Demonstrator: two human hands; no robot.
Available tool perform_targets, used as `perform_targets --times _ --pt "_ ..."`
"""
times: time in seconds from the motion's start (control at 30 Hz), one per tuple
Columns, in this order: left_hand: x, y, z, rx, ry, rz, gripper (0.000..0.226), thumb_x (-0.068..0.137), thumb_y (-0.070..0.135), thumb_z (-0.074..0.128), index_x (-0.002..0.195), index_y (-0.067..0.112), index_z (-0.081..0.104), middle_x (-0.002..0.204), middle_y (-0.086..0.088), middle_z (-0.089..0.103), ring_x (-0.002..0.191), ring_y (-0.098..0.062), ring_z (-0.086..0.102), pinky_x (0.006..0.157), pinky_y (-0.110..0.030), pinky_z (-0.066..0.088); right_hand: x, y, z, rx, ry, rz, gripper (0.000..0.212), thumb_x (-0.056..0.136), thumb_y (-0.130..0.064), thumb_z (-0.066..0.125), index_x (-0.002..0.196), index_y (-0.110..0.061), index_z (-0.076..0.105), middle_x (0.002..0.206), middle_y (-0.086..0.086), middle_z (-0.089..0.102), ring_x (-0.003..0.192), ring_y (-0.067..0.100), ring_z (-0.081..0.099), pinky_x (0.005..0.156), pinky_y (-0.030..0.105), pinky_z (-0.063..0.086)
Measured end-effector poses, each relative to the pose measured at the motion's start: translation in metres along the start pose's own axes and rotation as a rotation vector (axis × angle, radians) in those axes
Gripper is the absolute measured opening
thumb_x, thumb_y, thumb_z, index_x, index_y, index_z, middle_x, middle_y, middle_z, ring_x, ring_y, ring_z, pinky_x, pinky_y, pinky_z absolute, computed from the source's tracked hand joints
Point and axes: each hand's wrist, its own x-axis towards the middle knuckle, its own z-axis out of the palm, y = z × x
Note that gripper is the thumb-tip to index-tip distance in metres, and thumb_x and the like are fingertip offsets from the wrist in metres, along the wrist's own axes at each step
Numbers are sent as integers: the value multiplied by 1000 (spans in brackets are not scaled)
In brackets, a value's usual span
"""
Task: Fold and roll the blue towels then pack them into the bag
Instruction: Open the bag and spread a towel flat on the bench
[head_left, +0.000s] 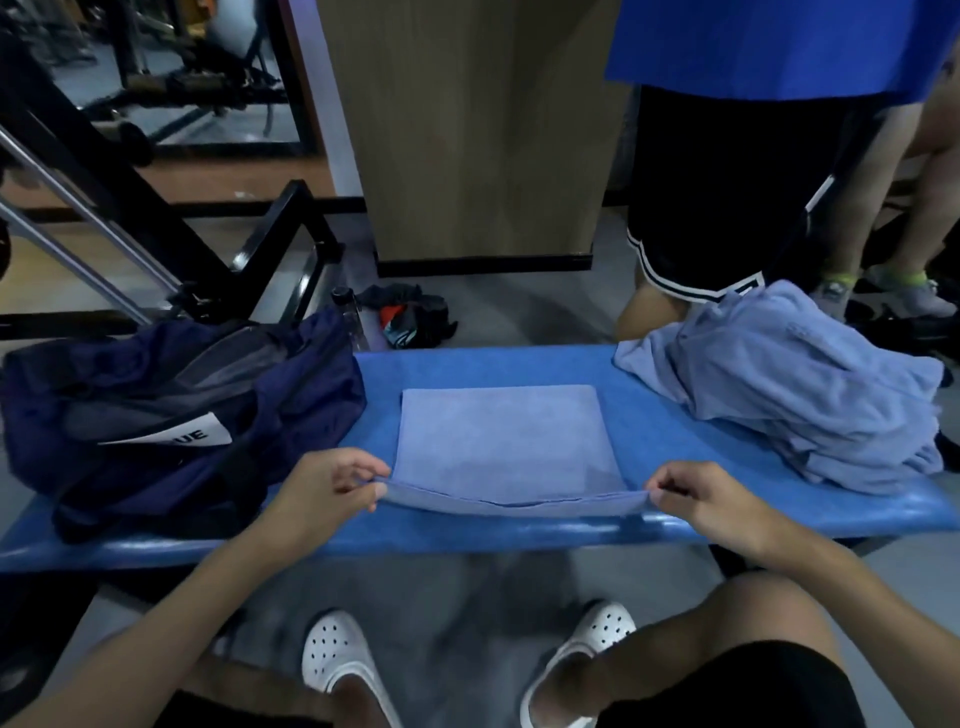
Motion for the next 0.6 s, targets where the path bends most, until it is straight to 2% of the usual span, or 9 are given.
perform_targets --times 0.07,0.13,0.2,0.3,0.4,0.5,0.6 --pt "-5 -1 -4 69 -31 17 25 80 -5 76 83 19 73 69 3 66 60 -4 59 63 -16 47 -4 2 0 -1 -25 2 20 92 1 60 74 -8 63 66 0 57 58 2 47 58 15 36" --pt "-5 -1 -8 151 -75 29 24 78 4 81 82 26 75 70 7 70 63 -3 57 65 -20 45 -4 3 -2 11 -23 8 20 92 0 60 75 -8 63 66 0 58 59 4 48 58 16 37" --pt "-1 -2 -10 129 -95 17 21 77 7 82 79 27 75 71 5 71 64 -5 58 65 -19 45 0 1 -1 28 -13 16 20 93 0 59 75 -8 62 65 0 58 58 4 48 57 15 38" --pt "14 -1 -4 30 2 3 27 80 -7 75 80 20 72 69 7 70 67 -2 62 68 -10 49 14 1 4 7 90 11 19 94 0 57 77 -8 63 67 1 60 55 1 48 58 14 39" --pt "41 3 6 -19 123 -16 23 84 -4 73 81 18 69 68 6 69 59 1 62 62 -11 51 36 -1 8 47 267 16 14 95 -5 58 81 -6 62 72 3 62 61 1 51 60 11 40" --pt "76 9 16 -18 158 -4 16 87 -1 71 84 14 68 74 -2 67 56 1 61 59 -12 51 64 -3 8 75 364 46 12 95 -10 58 85 -5 63 78 8 63 71 15 53 62 16 41" --pt "108 10 26 7 192 -6 10 87 0 70 92 8 68 76 -1 67 60 0 61 61 -8 48 91 -2 7 66 410 58 12 96 -9 56 87 -4 62 77 8 61 72 18 53 64 23 42"
